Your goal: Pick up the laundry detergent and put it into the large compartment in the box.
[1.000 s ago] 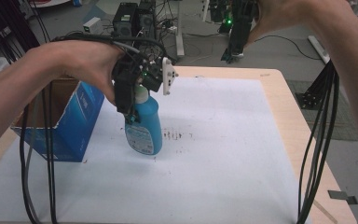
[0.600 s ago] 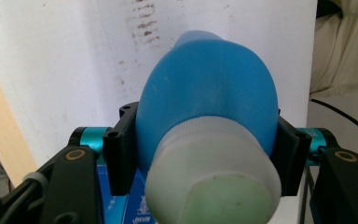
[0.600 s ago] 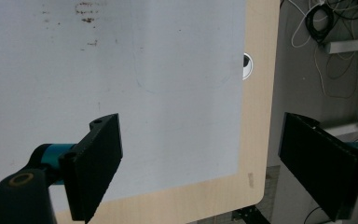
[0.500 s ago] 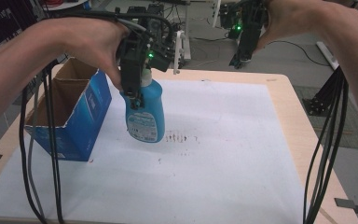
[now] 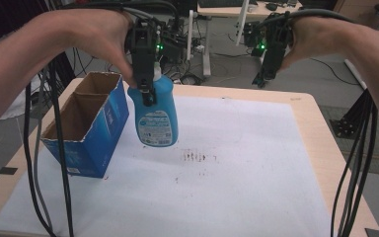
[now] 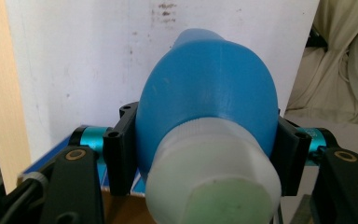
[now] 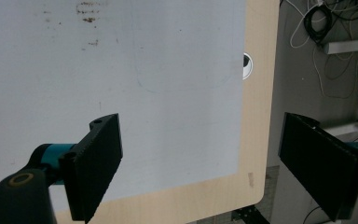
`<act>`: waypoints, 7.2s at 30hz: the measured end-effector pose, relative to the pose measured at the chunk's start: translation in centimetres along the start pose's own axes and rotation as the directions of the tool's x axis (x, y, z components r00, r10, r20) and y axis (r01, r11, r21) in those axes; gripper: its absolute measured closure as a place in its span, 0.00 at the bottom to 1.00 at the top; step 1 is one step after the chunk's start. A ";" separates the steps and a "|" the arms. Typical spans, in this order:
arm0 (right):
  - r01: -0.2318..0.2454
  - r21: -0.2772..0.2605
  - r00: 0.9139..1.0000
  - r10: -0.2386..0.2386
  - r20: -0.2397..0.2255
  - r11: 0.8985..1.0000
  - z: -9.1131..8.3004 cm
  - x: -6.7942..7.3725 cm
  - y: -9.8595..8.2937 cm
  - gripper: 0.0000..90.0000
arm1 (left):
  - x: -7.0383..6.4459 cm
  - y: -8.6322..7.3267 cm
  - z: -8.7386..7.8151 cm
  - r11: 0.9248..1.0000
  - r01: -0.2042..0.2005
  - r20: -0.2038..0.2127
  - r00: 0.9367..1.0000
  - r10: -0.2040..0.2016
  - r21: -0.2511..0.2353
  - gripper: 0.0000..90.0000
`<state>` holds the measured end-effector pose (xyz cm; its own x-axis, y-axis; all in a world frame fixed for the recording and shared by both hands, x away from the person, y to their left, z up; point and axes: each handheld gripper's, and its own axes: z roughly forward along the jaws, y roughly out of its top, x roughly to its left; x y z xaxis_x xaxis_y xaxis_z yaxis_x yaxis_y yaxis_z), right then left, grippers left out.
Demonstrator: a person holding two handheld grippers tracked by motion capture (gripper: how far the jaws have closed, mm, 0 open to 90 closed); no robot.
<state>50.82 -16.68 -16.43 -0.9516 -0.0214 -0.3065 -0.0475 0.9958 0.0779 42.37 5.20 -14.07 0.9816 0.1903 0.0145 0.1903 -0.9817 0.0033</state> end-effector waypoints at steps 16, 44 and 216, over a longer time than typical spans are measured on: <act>-0.003 -0.008 1.000 0.003 -0.001 1.000 0.1 0.3 -0.2 0.14 | 1.5 -4.3 -2.9 0.948 0.315 -0.008 0.949 -0.316 -0.052 0.42; 0.003 0.000 1.000 -0.003 0.003 1.000 0.3 0.6 -0.1 0.14 | 3.6 -14.7 -4.7 0.786 0.617 -0.062 0.783 -0.618 -0.045 0.42; 0.017 0.008 0.999 -0.016 -0.037 1.000 3.2 2.3 0.2 0.14 | 4.6 -19.0 12.0 0.932 0.357 -0.053 0.931 -0.360 -0.059 0.32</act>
<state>49.65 -16.22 -20.19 -0.9614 -0.0409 -0.2721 -0.0609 0.9960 0.0653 43.40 24.74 -26.10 0.8451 0.5305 0.0657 0.5267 -0.8474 0.0677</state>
